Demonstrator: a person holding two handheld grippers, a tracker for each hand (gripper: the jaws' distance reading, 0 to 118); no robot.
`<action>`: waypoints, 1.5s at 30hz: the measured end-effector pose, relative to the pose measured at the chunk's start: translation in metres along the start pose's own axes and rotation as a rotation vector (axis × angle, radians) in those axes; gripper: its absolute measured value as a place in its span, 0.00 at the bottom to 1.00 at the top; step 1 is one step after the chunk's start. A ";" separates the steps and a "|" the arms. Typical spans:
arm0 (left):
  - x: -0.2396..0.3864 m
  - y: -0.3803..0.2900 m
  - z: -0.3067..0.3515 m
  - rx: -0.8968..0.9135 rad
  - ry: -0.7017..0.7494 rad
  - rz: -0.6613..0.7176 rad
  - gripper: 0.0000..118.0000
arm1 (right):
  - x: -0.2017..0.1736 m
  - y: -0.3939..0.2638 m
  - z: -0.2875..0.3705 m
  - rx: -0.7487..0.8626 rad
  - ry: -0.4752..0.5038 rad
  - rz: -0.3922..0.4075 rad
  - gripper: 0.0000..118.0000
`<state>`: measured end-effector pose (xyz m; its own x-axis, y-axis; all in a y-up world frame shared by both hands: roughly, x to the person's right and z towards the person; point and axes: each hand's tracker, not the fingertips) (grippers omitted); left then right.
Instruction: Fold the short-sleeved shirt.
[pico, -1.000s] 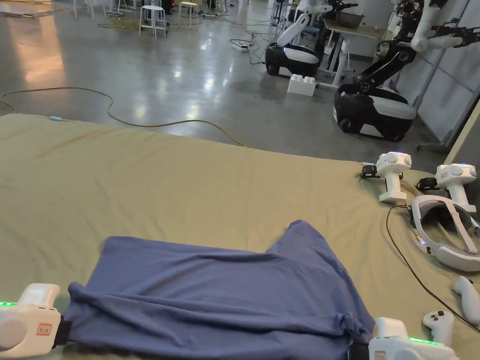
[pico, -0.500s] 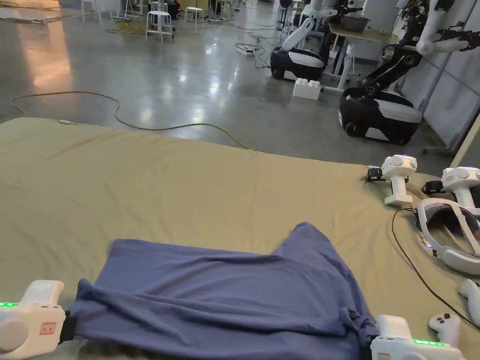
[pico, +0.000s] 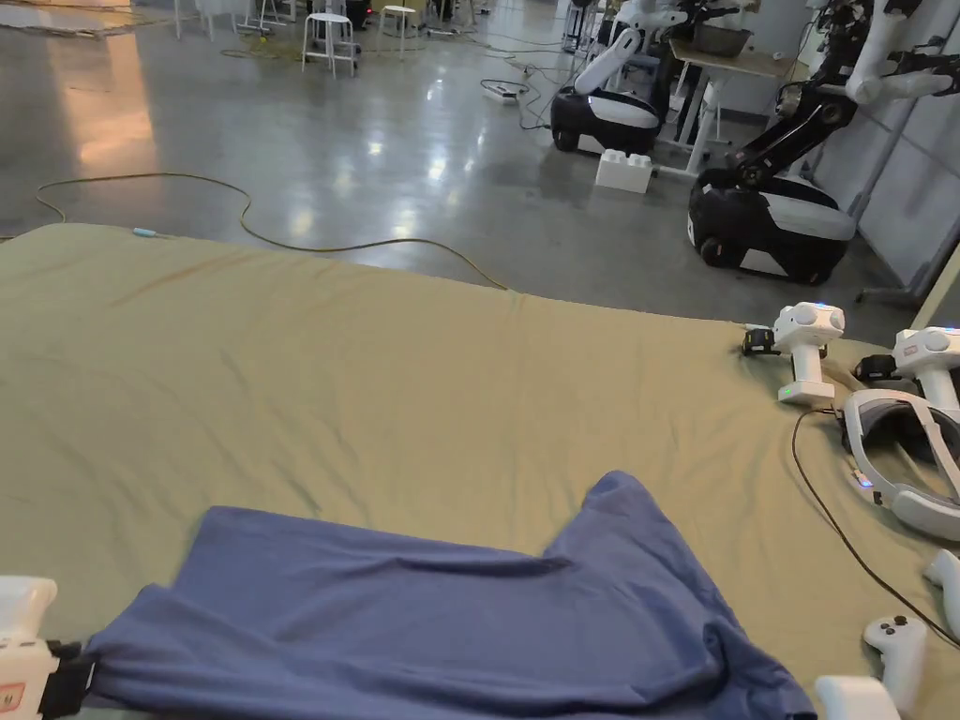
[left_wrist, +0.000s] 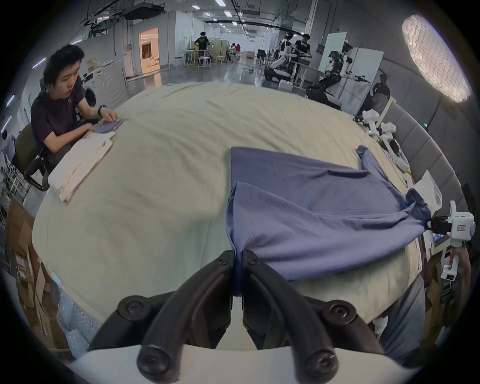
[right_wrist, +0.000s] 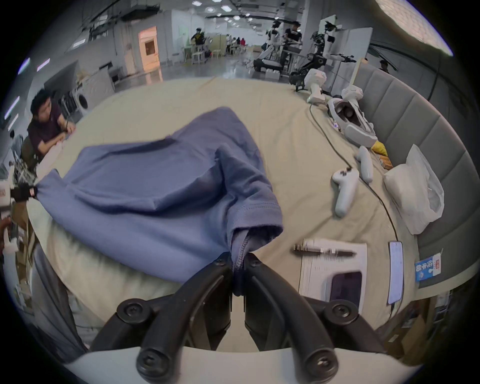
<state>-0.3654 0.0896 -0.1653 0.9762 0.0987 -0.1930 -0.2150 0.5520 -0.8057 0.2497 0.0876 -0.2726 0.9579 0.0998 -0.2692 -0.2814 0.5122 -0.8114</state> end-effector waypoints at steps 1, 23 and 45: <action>-0.002 -0.010 -0.002 -0.025 0.000 -0.001 0.06 | -0.005 -0.009 -0.004 -0.017 -0.013 0.015 0.06; 0.023 -0.020 -0.005 0.177 -0.011 0.002 0.43 | -0.043 0.000 0.034 0.272 -0.090 -0.132 0.54; 0.161 0.070 0.094 0.841 0.053 -0.081 0.00 | -0.161 0.098 0.108 0.968 -0.116 -0.140 0.00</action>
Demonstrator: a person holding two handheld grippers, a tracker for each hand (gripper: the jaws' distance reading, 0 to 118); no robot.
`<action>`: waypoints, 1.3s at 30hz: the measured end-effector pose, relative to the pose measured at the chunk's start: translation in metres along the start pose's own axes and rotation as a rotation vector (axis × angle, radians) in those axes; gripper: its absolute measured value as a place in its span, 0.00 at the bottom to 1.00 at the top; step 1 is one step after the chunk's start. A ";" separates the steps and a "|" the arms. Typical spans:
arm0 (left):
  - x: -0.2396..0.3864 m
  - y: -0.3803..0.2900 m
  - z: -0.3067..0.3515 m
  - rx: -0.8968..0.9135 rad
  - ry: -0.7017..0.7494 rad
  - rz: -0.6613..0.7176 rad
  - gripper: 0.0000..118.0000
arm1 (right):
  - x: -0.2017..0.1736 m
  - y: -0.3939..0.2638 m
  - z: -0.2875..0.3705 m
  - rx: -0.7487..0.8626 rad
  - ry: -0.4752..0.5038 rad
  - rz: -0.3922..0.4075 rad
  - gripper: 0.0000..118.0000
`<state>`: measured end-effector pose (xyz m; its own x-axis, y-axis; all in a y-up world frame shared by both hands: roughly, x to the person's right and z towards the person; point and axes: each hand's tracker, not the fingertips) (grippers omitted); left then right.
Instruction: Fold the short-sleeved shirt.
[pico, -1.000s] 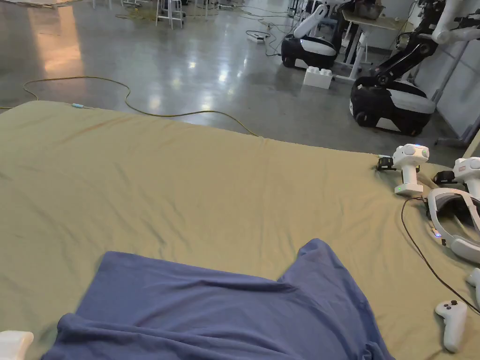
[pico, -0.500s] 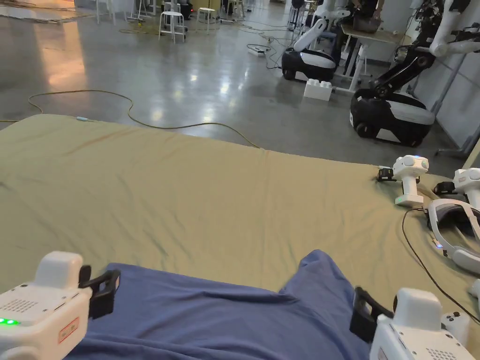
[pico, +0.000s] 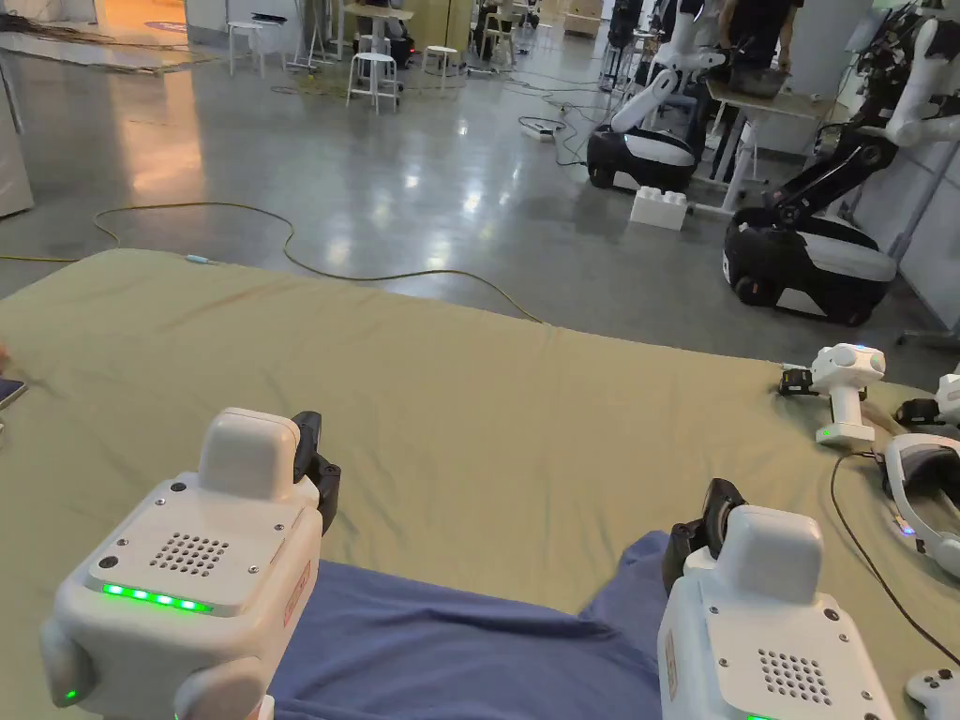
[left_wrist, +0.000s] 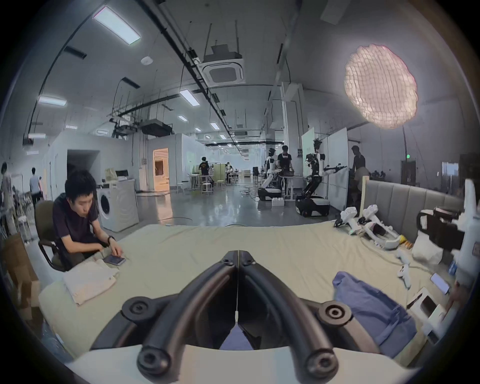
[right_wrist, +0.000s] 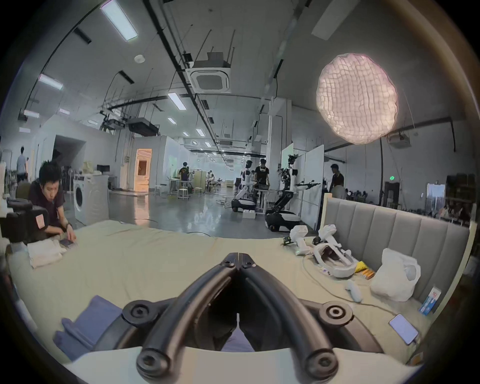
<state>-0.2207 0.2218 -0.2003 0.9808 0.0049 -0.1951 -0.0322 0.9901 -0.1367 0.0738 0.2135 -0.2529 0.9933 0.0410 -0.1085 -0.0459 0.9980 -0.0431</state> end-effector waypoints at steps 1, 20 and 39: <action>-0.001 -0.001 0.000 0.006 0.019 0.003 0.00 | 0.000 0.000 0.000 -0.001 -0.005 0.000 0.00; -0.144 -0.098 -0.155 -0.615 0.028 0.092 0.00 | 0.015 -0.042 -0.043 -0.187 -0.004 0.057 0.00; -0.154 -0.172 -0.293 -1.045 -0.060 0.157 0.53 | 0.042 -0.101 -0.078 -0.419 -0.075 0.100 0.00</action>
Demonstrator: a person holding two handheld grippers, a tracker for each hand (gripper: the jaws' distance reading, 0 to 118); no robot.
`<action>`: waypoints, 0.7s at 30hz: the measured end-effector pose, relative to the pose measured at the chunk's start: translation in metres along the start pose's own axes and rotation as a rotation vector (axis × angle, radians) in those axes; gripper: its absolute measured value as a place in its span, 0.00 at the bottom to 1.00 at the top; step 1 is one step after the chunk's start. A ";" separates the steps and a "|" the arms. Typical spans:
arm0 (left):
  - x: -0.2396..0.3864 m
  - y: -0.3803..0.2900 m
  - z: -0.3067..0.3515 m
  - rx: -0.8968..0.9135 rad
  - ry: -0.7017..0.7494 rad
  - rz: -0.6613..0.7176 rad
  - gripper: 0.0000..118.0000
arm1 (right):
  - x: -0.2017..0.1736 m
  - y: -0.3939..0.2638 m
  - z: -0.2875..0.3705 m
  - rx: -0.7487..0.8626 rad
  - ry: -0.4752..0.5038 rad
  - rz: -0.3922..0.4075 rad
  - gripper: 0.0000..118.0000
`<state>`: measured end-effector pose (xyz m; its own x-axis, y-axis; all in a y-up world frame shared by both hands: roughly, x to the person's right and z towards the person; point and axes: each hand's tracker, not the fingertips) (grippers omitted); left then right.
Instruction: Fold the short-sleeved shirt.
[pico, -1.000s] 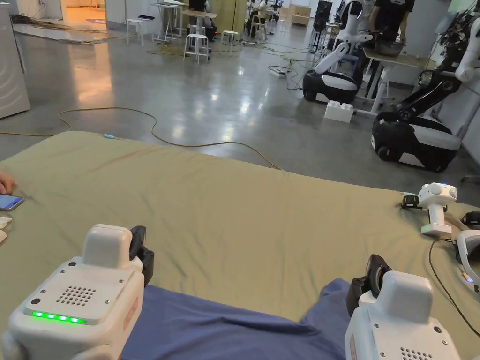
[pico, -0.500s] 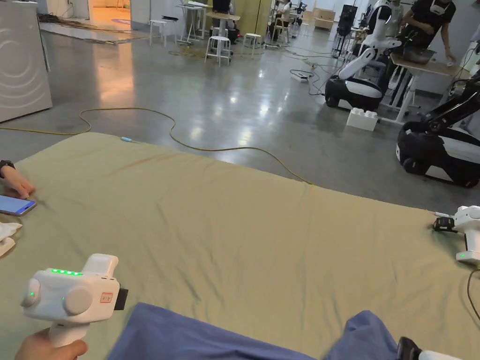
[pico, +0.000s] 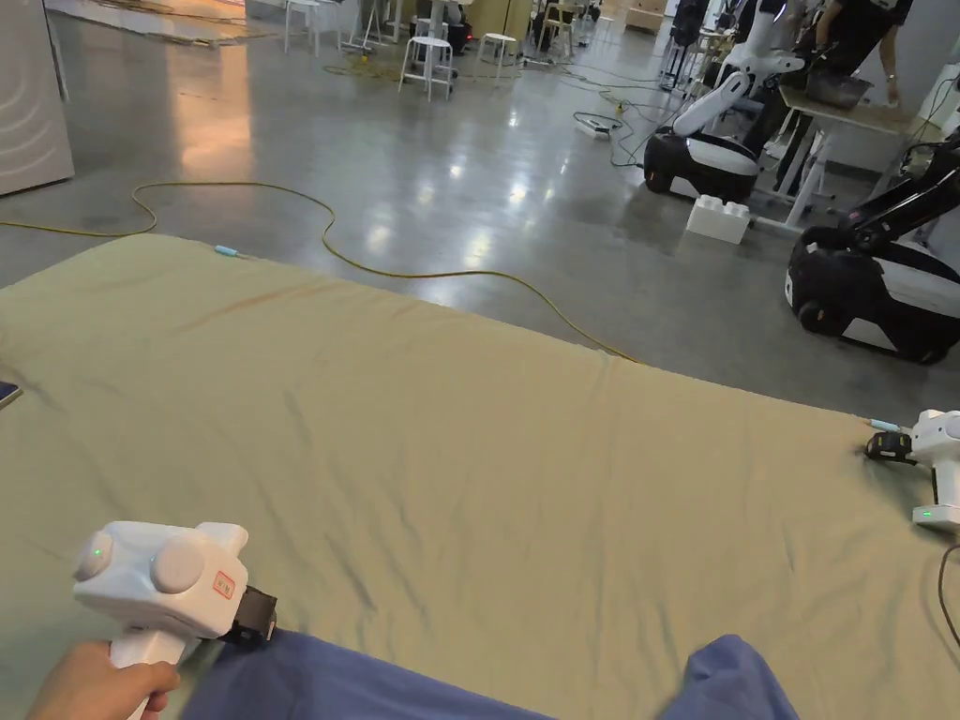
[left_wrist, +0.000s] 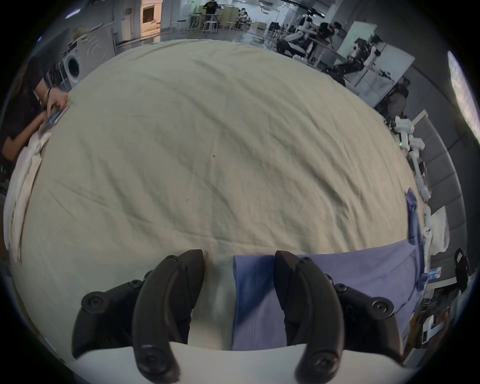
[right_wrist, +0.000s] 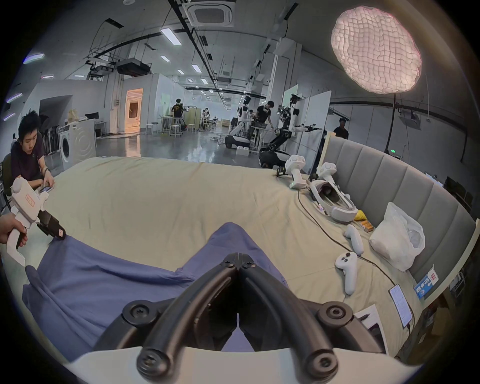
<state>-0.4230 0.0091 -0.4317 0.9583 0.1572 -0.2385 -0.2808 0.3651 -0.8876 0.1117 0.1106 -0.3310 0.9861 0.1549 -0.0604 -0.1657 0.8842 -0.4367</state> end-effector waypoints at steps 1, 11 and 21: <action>0.004 0.000 0.000 -0.003 0.020 -0.009 0.52 | 0.000 -0.001 -0.002 -0.008 0.000 -0.005 0.00; 0.048 -0.014 0.007 0.046 0.132 -0.193 0.04 | 0.022 -0.001 -0.042 -0.114 0.015 -0.017 0.02; 0.035 -0.035 0.052 0.184 0.045 -0.112 0.04 | 0.081 0.018 -0.170 -0.524 0.148 -0.070 0.56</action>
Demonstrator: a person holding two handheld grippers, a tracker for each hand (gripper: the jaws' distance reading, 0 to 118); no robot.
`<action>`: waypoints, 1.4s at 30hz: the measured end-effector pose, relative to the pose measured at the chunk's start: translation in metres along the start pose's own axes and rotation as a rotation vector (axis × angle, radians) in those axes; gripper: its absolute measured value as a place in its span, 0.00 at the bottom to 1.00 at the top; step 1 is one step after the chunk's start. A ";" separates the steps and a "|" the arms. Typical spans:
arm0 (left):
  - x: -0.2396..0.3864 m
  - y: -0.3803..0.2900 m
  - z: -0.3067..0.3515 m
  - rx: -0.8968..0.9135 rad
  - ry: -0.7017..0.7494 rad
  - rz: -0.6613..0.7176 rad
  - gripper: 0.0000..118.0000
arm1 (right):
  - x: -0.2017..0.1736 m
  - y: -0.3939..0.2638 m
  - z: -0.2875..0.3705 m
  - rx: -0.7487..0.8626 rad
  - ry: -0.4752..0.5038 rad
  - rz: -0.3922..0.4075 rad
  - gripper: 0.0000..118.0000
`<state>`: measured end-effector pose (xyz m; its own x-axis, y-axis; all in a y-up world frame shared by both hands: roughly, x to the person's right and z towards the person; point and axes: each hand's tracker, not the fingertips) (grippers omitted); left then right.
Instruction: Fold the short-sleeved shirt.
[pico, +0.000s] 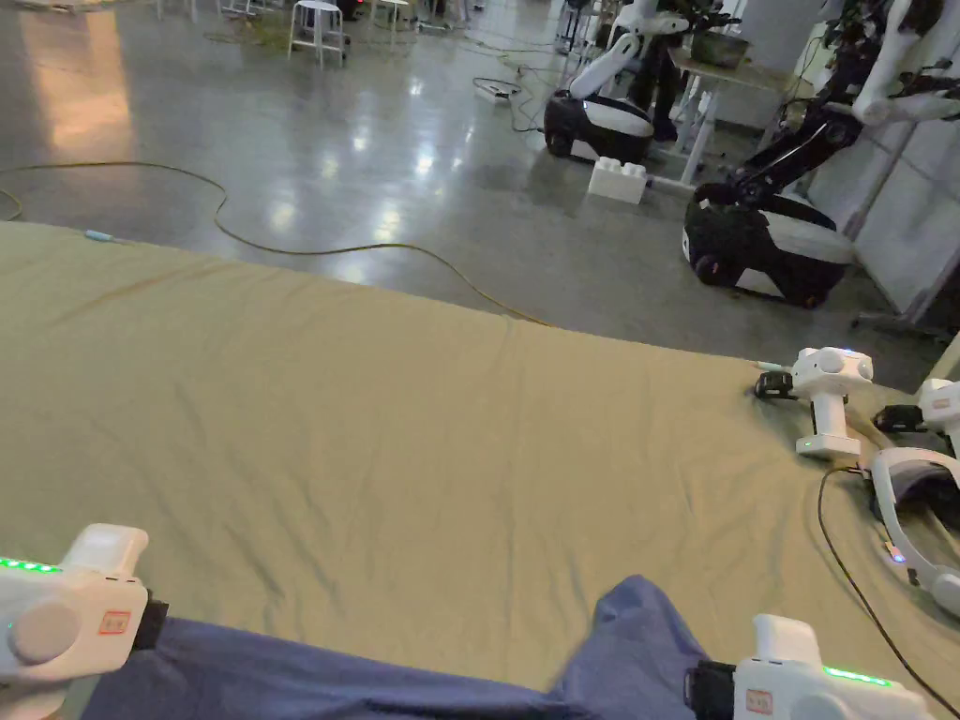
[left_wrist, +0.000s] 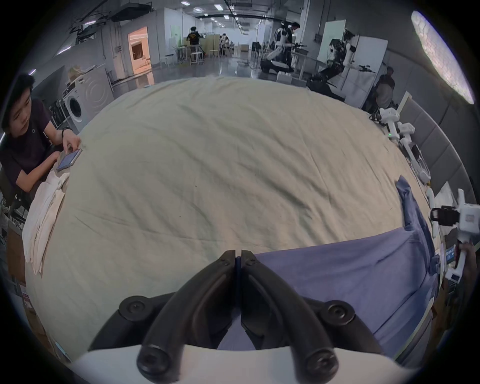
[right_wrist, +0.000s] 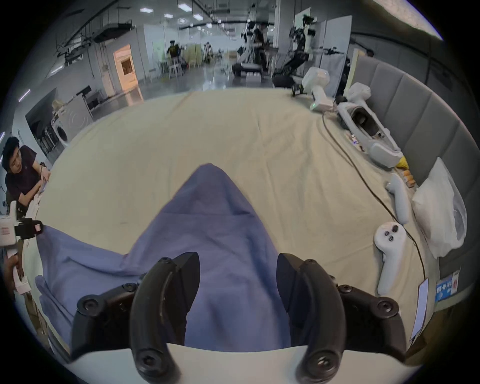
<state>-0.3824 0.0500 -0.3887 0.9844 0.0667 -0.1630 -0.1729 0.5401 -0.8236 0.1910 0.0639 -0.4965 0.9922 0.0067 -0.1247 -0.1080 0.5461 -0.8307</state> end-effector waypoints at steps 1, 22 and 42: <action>0.003 -0.001 0.008 0.002 0.003 0.002 0.04 | 0.001 0.006 -0.009 -0.029 -0.015 0.019 0.56; -0.001 -0.026 0.037 0.034 -0.017 0.064 0.04 | 0.010 0.003 -0.021 -0.109 0.042 -0.046 0.00; -0.038 -0.138 0.162 0.166 -0.101 0.128 0.04 | 0.041 -0.130 0.171 0.118 0.064 0.083 0.00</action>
<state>-0.3906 0.1083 -0.1808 0.9545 0.2223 -0.1986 -0.2970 0.6520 -0.6976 0.2566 0.1368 -0.3004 0.9736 0.0046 -0.2281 -0.1780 0.6402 -0.7473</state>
